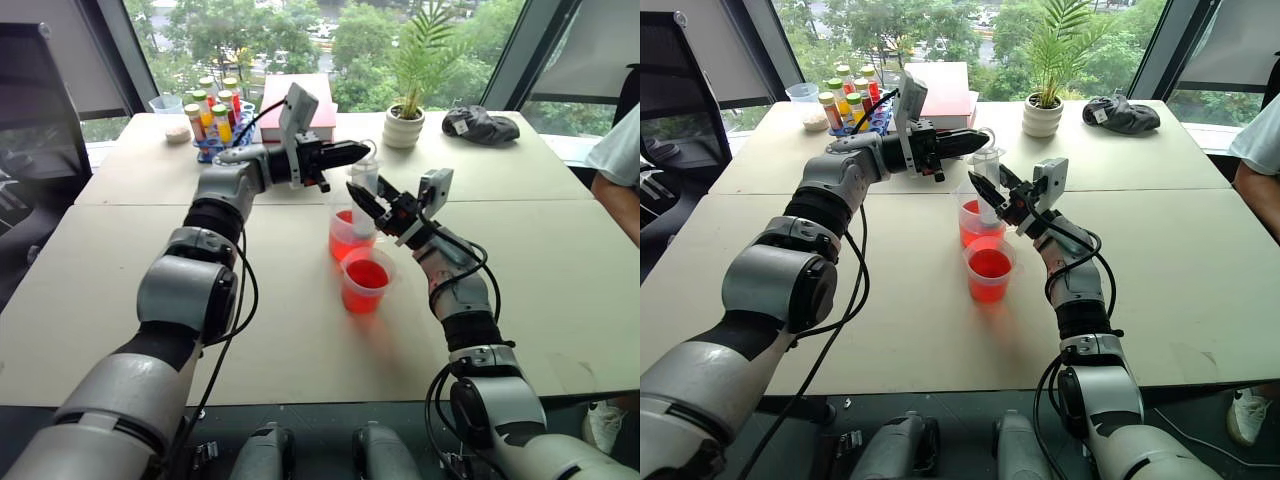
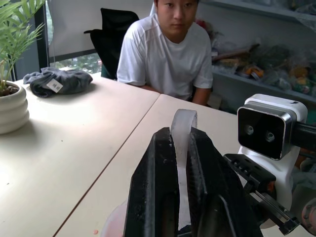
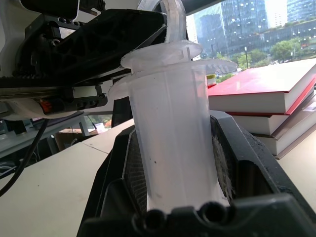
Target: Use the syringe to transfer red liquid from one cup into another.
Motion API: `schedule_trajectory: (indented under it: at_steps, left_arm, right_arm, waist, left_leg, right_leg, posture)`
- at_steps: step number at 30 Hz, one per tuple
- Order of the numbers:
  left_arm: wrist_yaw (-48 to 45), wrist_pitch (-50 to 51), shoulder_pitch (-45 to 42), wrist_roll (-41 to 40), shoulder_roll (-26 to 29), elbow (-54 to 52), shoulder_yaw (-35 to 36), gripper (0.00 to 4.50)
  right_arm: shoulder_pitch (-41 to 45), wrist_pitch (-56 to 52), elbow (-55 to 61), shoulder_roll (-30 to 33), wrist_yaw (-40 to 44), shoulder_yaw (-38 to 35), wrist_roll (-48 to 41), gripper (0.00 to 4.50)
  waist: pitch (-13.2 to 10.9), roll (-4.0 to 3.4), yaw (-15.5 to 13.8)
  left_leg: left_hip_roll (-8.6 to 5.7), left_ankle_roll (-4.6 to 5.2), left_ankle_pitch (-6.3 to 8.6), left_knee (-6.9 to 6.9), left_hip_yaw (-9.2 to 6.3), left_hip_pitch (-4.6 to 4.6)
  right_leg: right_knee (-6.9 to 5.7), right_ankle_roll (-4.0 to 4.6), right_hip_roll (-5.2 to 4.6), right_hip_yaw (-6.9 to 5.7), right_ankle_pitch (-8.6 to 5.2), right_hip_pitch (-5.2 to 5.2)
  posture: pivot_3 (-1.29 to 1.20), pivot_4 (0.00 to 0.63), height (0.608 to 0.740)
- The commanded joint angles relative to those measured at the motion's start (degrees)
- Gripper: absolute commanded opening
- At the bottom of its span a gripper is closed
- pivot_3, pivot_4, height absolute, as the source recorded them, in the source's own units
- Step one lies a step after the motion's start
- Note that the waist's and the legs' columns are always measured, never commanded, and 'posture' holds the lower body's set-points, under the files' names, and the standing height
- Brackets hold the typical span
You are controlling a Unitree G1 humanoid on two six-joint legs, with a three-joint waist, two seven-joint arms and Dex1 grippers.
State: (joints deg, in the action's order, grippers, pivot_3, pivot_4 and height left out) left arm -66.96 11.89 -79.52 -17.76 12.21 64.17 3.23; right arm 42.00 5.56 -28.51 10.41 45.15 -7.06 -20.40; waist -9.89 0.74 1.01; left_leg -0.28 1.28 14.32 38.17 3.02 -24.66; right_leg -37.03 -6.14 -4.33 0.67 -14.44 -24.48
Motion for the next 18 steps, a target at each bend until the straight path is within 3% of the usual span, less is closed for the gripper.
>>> schedule_trajectory:
  at_steps: [1,18]
  left_arm:
    - [-0.85,-0.93,-2.76,-0.04,-0.23,-1.27,1.47,0.02]
    - [2.61,-3.21,-8.02,-1.32,4.12,-2.12,6.22,0.02]
  right_arm:
    - [0.76,0.44,2.22,0.57,0.38,0.50,0.08,1.47]
    - [2.62,-2.40,-2.08,1.49,3.37,2.26,0.72,1.47]
  waist:
    - [0.00,0.00,0.00]
    - [-0.01,0.01,0.00]
  left_leg:
    - [0.00,0.00,0.00,0.00,0.00,0.00]
    - [0.00,0.00,0.00,0.00,0.00,0.02]
  right_leg:
    - [0.00,0.00,0.00,0.00,0.00,0.00]
    - [-0.02,0.00,0.00,0.00,0.00,0.00]
  posture:
    - [0.00,0.150,0.740]
    - [0.00,0.150,0.740]
